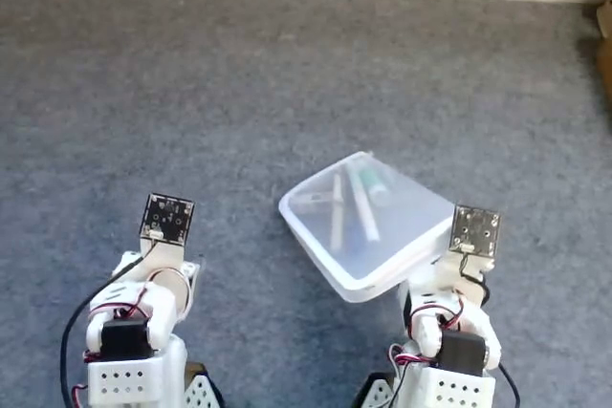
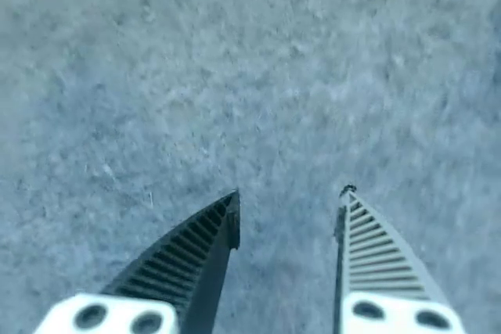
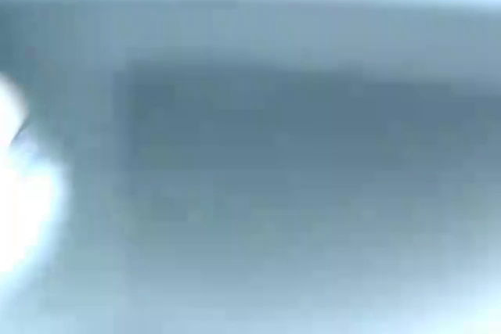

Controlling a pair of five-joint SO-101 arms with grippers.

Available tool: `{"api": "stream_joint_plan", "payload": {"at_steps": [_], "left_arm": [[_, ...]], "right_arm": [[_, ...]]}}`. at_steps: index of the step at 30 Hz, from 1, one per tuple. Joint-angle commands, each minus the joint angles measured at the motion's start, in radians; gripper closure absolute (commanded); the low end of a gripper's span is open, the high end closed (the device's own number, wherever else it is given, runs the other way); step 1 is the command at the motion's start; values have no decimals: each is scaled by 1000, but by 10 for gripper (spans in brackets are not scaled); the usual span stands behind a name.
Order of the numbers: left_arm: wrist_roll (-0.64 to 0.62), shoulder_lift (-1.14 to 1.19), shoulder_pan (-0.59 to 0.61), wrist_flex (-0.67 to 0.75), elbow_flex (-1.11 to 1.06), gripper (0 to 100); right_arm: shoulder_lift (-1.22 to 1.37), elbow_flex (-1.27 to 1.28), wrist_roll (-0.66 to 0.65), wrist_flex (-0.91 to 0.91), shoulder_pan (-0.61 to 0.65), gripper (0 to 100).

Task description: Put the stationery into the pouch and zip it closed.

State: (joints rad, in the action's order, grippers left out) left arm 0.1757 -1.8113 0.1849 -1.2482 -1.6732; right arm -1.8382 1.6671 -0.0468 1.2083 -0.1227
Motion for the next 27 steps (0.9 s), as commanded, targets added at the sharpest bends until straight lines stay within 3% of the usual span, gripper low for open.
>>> {"api": "stream_joint_plan", "payload": {"at_steps": [1,3,9,14,19,21,27], "left_arm": [[-11,-8,2,-28,-24,801],[-11,-8,4,-37,-24,801],[-11,-8,5,-55,-24,801],[-12,-8,5,-61,-24,807],[-12,-8,5,-68,-24,1000],[-12,-8,7,-68,-24,960],[-11,-8,1,-69,-24,972]], "right_arm": [[4,148,-15,41,18,722],[4,148,-17,41,18,761],[2,148,-18,41,18,998],[2,148,-18,41,18,984],[2,148,-15,41,15,984],[2,148,-12,41,13,984],[2,148,-14,41,13,984]]}}
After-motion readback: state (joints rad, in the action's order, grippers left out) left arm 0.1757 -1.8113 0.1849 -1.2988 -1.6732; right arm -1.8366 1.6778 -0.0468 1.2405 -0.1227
